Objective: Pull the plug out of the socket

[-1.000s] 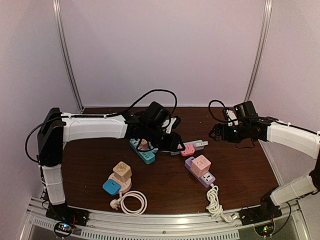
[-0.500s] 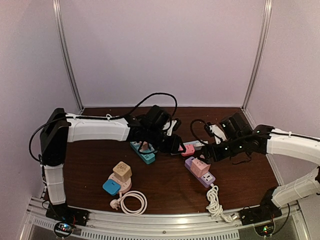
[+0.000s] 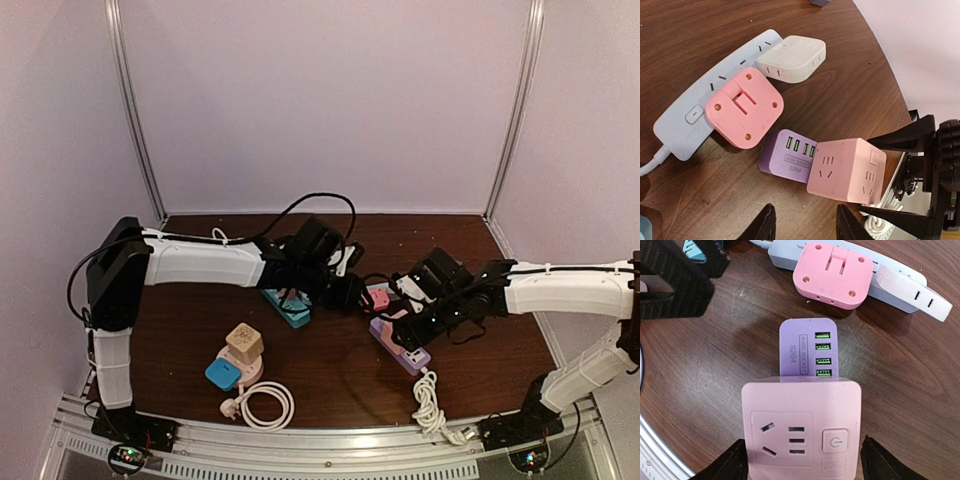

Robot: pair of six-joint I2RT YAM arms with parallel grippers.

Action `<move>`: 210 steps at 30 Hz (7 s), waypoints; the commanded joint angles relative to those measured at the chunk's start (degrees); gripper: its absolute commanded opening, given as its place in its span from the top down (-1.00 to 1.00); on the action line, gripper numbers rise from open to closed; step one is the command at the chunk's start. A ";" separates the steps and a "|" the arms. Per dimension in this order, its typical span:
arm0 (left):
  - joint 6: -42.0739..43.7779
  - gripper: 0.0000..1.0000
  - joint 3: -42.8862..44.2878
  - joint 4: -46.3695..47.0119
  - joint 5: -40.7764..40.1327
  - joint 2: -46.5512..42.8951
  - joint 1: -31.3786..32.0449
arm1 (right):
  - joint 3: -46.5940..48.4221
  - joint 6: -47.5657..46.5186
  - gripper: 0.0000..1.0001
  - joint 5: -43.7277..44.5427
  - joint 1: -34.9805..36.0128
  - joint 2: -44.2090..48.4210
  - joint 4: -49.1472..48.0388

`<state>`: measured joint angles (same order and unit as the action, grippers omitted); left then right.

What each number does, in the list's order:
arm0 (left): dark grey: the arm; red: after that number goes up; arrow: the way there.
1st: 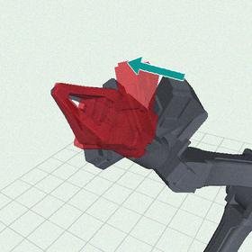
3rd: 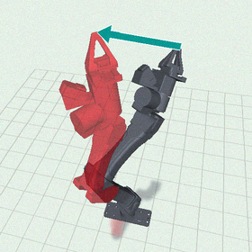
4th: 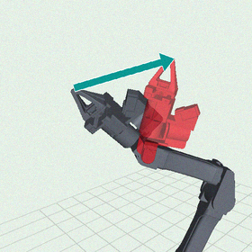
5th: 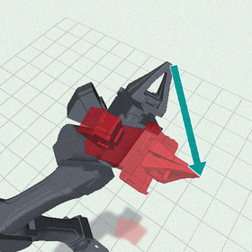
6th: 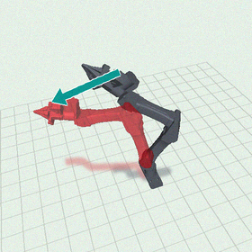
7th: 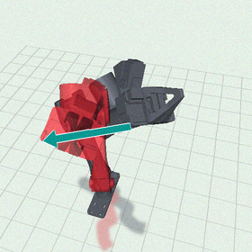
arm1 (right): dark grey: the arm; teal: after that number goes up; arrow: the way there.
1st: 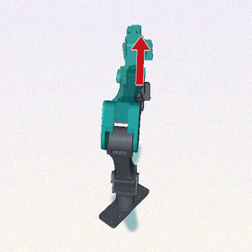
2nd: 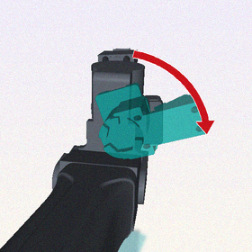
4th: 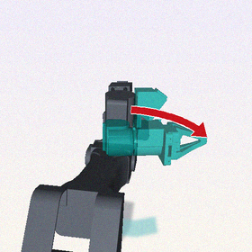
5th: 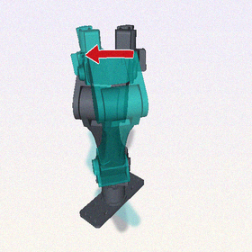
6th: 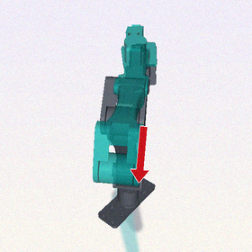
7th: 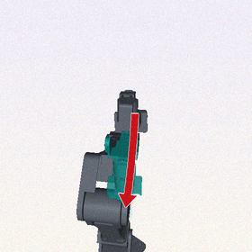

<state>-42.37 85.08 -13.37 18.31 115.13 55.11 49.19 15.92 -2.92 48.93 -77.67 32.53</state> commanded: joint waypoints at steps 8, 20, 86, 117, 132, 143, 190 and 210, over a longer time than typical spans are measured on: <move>-6.75 0.62 0.79 10.70 7.54 7.22 -0.43 | 3.04 1.33 0.00 3.58 3.63 -2.05 -2.24; -9.09 1.00 1.93 12.04 9.51 11.94 -0.44 | 4.29 2.69 0.23 4.85 5.43 -2.50 -3.86; 2.29 1.00 -0.08 -9.35 0.57 16.44 -0.29 | 1.61 3.50 0.28 13.77 7.87 3.61 -8.98; -18.34 0.01 -11.40 18.65 9.52 -3.73 -5.18 | 7.07 9.60 0.31 12.18 7.23 5.36 -10.82; -32.81 -0.01 -21.37 42.14 8.60 -3.42 -6.33 | 6.14 13.92 0.30 8.30 7.21 6.65 -15.38; -37.87 0.08 -24.07 52.15 7.75 -1.80 -6.42 | 4.51 15.61 0.31 6.99 7.23 7.54 -15.83; -24.09 1.00 -22.53 34.99 5.64 1.69 -5.86 | 6.79 15.84 0.30 11.66 7.23 14.79 -4.65; -22.29 0.71 -27.60 29.06 5.73 -2.04 -2.22 | 4.99 14.67 0.25 7.84 -8.04 10.56 -5.79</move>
<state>-70.06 59.18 23.49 25.82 113.97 52.60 55.75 31.31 6.33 43.46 -67.83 29.98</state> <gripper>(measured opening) 0.315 0.613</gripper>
